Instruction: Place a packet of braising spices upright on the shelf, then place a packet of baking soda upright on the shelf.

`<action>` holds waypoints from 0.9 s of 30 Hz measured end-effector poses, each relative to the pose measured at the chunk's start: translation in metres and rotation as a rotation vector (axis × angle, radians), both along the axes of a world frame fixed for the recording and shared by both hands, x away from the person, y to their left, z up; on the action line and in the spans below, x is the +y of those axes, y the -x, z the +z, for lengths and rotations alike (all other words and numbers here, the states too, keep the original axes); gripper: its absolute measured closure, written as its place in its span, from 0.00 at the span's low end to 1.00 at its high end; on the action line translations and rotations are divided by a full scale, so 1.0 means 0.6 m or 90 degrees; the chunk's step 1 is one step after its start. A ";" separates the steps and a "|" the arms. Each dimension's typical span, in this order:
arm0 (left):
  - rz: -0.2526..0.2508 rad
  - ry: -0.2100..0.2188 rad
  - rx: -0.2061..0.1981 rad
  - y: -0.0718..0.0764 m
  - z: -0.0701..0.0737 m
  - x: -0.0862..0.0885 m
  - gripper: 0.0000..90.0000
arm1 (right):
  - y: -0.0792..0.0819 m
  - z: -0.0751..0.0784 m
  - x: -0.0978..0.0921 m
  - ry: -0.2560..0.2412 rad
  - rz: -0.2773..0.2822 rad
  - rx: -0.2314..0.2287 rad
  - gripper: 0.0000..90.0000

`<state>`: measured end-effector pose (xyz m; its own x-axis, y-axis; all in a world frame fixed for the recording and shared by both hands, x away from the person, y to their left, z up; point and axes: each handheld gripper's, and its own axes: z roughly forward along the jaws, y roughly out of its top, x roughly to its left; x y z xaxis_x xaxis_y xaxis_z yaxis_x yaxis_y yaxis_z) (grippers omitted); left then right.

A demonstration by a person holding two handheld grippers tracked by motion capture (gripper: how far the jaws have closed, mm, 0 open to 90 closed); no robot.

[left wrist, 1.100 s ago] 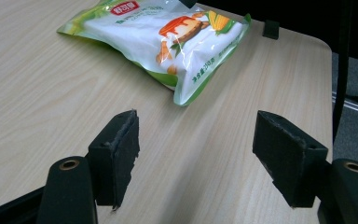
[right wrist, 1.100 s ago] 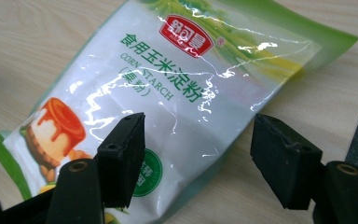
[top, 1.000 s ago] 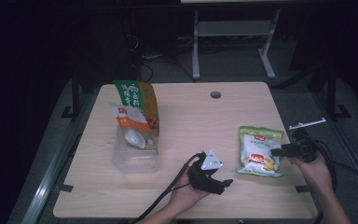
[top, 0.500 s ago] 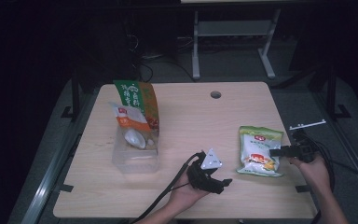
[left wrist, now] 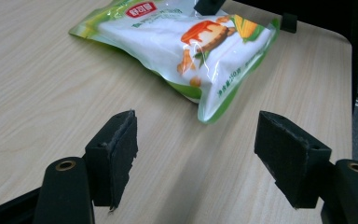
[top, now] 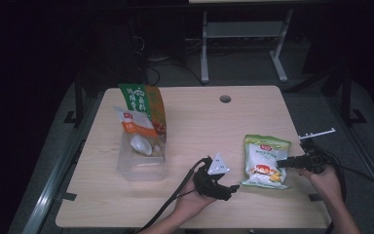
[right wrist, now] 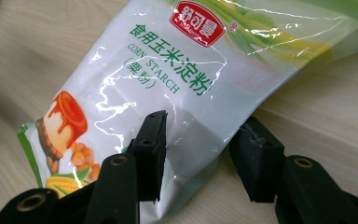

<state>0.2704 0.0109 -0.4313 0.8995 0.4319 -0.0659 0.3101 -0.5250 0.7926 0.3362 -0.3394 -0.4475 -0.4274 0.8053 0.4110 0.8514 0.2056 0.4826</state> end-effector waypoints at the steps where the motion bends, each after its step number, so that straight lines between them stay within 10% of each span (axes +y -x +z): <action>1: 0.005 0.004 -0.001 0.000 0.000 0.000 0.33 | 0.002 0.000 0.002 -0.002 0.000 0.002 0.61; 27: 0.024 0.017 -0.006 -0.009 0.020 0.015 0.32 | 0.018 0.004 0.020 0.025 0.014 -0.012 0.55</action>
<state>0.2760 0.0198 -0.4191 0.8830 0.4642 -0.0693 0.3222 -0.4921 0.8087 0.3257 -0.3273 -0.4449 -0.4529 0.8108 0.3708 0.8372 0.2438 0.4896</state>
